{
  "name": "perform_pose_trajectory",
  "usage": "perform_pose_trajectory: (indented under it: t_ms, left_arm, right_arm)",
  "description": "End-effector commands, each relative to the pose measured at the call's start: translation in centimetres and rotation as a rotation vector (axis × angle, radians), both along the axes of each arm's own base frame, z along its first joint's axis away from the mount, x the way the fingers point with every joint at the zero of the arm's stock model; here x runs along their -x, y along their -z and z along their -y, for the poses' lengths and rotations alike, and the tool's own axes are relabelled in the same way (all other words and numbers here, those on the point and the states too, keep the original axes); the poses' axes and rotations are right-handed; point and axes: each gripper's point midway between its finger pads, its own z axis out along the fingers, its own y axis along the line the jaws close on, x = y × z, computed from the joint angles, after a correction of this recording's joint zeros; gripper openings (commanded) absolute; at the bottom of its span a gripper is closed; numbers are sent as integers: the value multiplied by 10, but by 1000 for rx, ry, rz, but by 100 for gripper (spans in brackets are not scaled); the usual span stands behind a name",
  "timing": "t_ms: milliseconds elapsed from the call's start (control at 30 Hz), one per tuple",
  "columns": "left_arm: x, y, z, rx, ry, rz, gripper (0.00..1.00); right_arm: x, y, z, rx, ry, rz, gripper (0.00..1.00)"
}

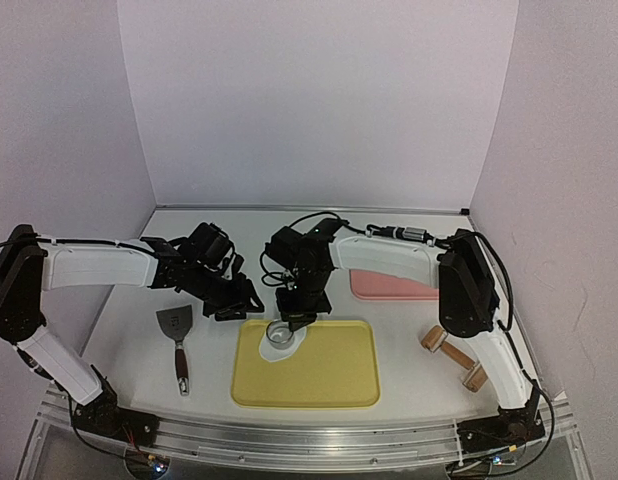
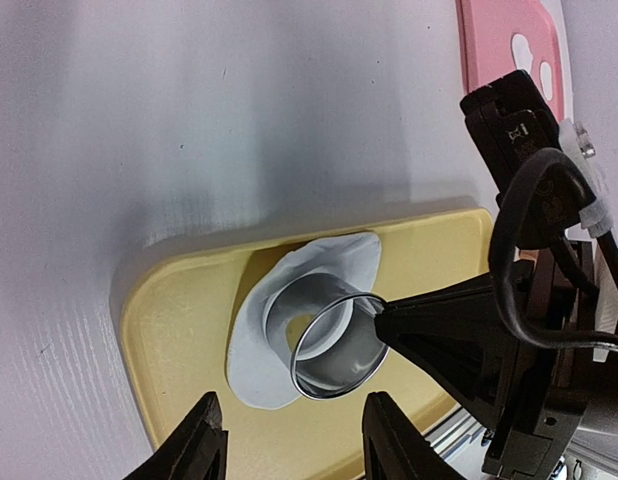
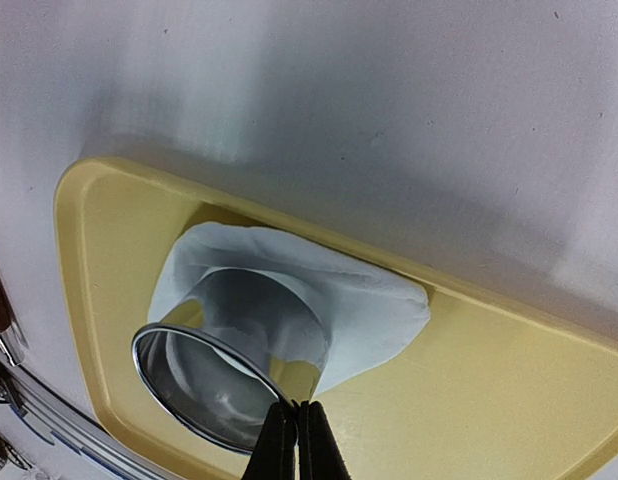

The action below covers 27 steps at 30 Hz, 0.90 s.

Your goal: Roll out the dumpling wrappers from the dough

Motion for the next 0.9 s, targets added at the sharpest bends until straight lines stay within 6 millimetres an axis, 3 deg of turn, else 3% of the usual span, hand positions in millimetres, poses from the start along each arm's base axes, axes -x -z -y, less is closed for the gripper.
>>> perform_pose_trajectory:
  t_ms: [0,333,867]
  left_arm:
    - [-9,-16,11,41,6,42,47]
    - [-3,-15,15,59,28,34,46]
    - [10,3,25,53,61,-17,38]
  right_arm:
    - [5,-1,-4,-3,-8,-15,0]
    - [10,14,7,45,-4,-37,0]
    - [13,29,17,93,0,-44,0]
